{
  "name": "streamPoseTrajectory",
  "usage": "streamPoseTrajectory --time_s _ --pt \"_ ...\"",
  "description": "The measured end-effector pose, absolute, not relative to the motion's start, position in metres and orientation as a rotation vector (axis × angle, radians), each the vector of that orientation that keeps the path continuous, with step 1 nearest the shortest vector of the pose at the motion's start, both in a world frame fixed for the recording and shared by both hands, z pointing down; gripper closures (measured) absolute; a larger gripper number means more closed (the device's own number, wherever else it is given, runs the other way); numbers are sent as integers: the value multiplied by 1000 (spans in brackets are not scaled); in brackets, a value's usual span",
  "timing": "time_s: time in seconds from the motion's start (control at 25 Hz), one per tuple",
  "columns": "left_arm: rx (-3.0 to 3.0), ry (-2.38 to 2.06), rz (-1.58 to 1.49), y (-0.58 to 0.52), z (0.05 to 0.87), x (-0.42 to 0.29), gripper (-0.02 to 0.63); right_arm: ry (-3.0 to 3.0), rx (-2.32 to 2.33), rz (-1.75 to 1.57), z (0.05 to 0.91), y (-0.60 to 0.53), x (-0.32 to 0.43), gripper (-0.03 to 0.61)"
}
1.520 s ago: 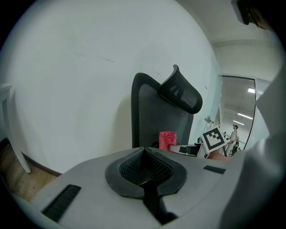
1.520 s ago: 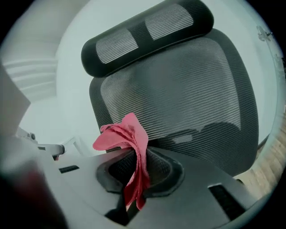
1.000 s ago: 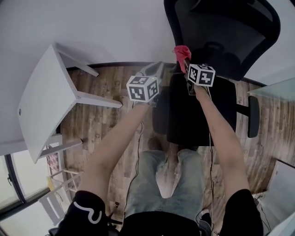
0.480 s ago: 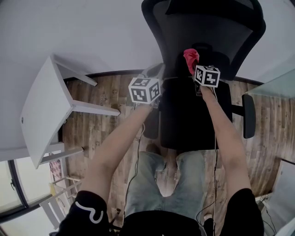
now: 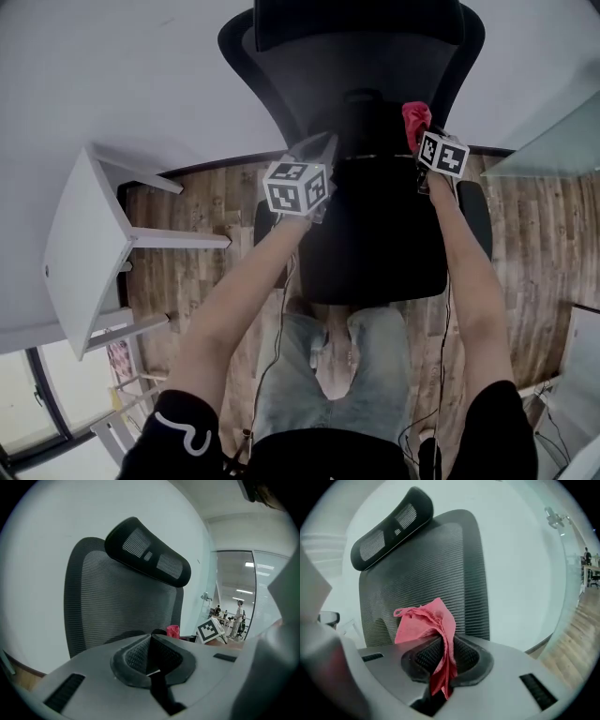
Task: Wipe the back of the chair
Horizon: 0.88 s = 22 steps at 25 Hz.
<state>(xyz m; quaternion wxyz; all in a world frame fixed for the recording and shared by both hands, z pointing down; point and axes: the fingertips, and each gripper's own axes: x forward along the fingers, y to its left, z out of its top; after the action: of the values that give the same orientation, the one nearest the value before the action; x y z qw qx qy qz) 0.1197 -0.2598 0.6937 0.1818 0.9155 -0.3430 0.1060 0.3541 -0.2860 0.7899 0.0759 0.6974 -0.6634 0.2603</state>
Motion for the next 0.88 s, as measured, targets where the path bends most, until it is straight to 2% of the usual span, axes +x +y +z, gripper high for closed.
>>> streamPoseTrajectory --time_s 0.24,0.44,0.88 --pt "2588 -947 337 -254 686 158 591 -1924 2125 790 785 -269 409 512" --pt "2555 -962 361 -240 679 172 591 -1916 2115 841 781 -252 426 512" --pt "2576 -960 317 -176 599 156 591 -2229 1847 676 667 -179 350 512"
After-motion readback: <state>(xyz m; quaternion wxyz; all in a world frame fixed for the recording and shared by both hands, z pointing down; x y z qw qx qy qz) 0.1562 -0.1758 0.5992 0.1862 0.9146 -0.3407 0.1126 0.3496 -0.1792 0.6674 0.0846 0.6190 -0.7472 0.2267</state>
